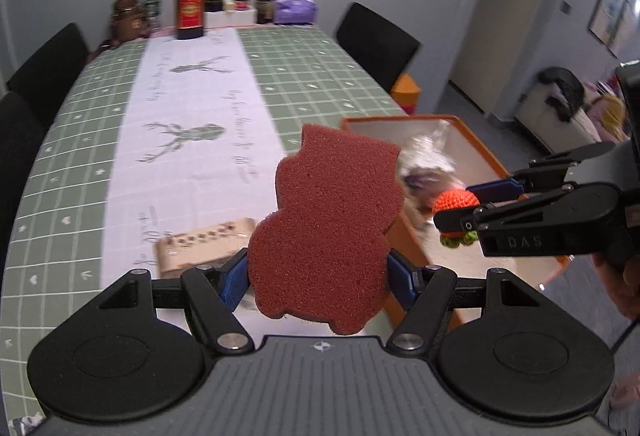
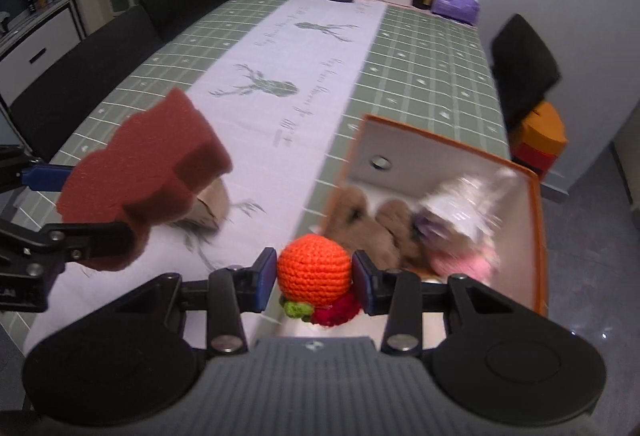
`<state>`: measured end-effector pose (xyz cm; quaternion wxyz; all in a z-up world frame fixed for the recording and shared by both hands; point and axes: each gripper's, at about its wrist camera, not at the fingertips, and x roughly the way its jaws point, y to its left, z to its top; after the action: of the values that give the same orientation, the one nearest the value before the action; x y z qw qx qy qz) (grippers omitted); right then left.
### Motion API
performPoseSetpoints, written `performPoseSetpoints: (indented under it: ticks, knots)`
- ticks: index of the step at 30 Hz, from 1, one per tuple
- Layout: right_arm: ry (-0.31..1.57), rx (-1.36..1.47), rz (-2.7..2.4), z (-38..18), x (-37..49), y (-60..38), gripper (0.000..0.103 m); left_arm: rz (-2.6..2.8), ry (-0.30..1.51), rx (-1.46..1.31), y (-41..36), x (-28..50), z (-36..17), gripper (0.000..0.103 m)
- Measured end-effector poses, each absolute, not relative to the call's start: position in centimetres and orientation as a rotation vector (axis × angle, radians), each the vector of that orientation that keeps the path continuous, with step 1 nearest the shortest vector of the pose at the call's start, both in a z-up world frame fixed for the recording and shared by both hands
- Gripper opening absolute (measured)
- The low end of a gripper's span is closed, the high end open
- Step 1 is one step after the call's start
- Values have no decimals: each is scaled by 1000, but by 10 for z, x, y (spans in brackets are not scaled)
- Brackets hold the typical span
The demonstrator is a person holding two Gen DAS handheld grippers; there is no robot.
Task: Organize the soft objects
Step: 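Lift and carry the sponge and crocheted ball over the orange box with both grippers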
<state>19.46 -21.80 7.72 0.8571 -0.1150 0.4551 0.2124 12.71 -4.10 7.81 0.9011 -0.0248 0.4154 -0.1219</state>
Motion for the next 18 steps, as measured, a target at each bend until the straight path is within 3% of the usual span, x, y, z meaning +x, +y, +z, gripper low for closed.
performPoseSetpoints:
  ticks: [18]
  knots:
    - [1099,-266,310,39,182,-331,41,-466,1023,261,-176,143,52,80]
